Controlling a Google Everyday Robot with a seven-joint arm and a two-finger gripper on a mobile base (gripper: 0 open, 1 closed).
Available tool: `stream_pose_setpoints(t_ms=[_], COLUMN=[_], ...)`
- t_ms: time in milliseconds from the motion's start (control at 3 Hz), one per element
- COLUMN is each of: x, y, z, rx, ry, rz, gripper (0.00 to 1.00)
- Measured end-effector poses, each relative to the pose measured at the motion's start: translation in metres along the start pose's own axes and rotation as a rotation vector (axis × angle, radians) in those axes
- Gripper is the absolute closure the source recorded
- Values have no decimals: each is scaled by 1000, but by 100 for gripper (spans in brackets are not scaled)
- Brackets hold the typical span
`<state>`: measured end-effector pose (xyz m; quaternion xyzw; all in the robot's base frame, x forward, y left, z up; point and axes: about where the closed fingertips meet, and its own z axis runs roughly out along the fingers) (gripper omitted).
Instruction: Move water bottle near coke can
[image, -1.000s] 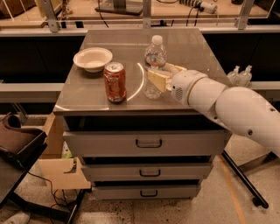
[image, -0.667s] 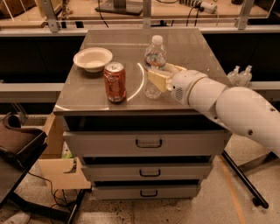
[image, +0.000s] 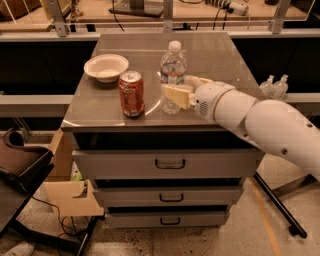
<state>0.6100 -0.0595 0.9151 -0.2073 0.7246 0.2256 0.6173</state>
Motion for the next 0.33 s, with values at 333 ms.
stream_pose_setpoints(t_ms=[333], x=[0], y=[1], z=[1], rx=[-2], ry=[0], rz=[-1], gripper=[0])
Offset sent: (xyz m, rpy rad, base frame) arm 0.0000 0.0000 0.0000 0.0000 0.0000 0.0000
